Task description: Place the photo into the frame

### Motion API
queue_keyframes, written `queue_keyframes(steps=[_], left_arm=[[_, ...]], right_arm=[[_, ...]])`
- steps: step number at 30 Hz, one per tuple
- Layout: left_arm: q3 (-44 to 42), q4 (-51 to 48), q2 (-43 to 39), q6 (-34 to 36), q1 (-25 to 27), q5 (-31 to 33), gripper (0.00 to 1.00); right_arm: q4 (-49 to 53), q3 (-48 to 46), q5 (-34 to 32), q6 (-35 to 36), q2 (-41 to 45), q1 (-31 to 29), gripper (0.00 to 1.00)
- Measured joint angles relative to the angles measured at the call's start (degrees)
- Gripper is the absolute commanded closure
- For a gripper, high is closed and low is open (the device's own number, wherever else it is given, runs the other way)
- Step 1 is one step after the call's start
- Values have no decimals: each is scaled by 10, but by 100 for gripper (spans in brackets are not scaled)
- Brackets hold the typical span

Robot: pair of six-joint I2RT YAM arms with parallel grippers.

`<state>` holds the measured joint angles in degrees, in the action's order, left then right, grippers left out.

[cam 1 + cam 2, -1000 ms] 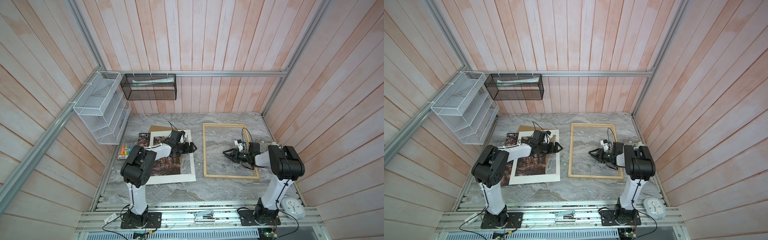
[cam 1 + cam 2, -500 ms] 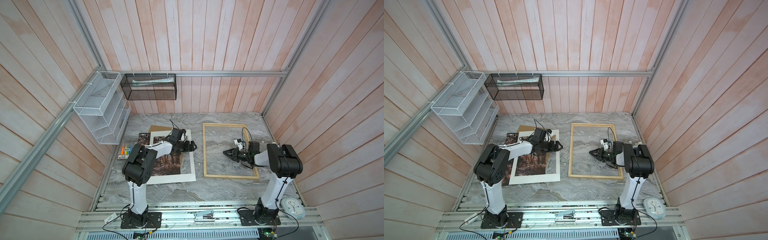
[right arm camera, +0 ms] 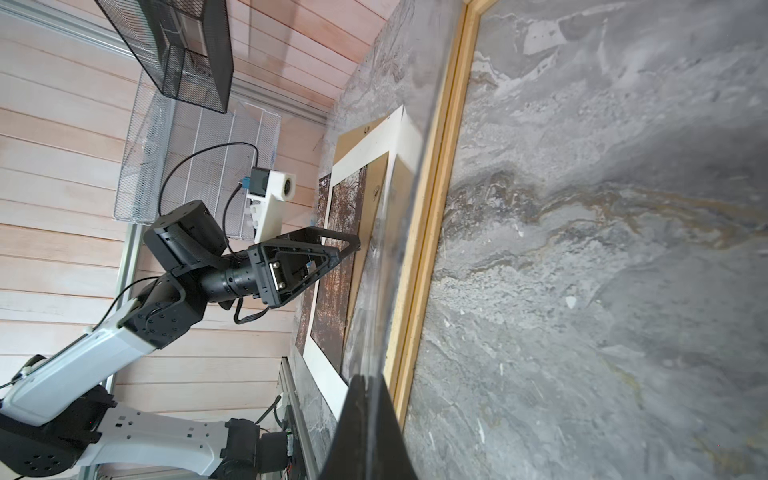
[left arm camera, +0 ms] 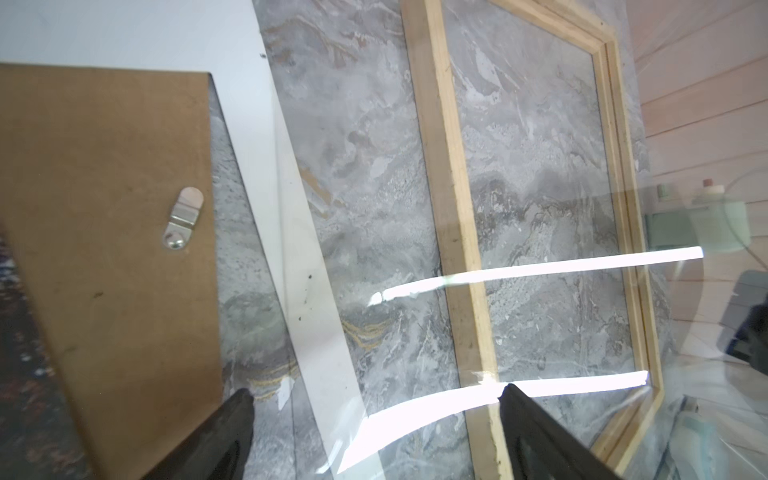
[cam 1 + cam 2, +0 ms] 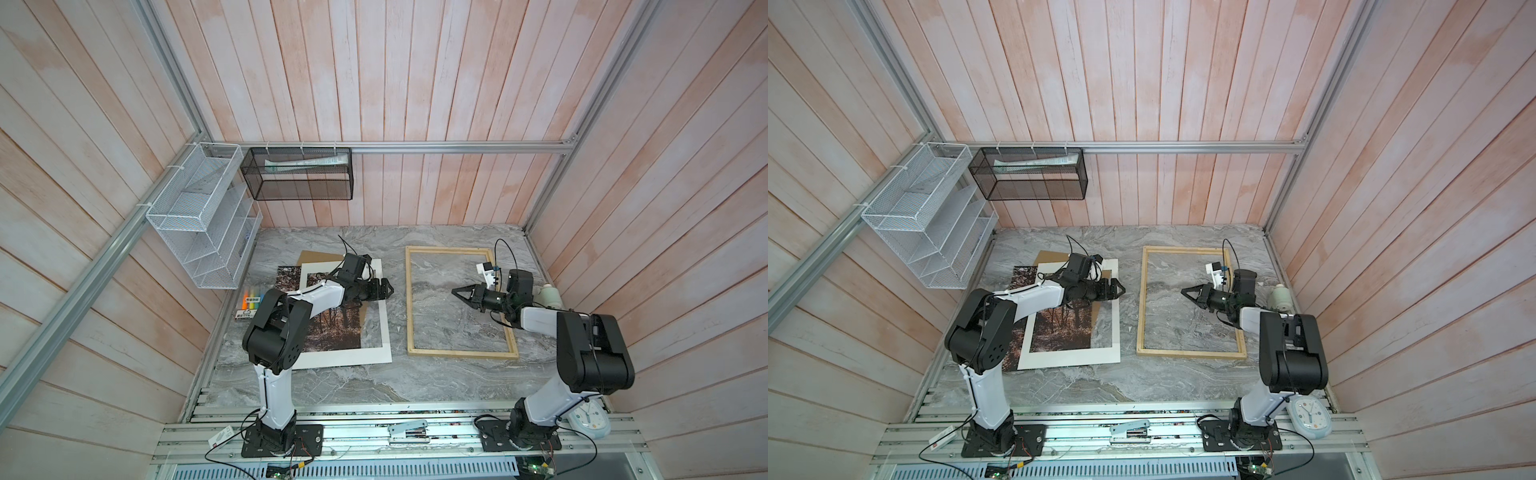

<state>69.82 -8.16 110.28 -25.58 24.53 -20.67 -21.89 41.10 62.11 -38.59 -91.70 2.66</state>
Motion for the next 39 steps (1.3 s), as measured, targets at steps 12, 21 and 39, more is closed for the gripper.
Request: queue_keyframes(steps=[12, 21, 39], left_arm=[[62, -56, 1, -26, 66, 125, 7], [152, -86, 78, -28, 120, 166, 15], [209, -127, 150, -24, 147, 204, 55]], right_arm=[[189, 133, -14, 7, 189, 111, 100], [239, 151, -21, 0, 250, 204, 100], [247, 148, -27, -34, 318, 271, 100]])
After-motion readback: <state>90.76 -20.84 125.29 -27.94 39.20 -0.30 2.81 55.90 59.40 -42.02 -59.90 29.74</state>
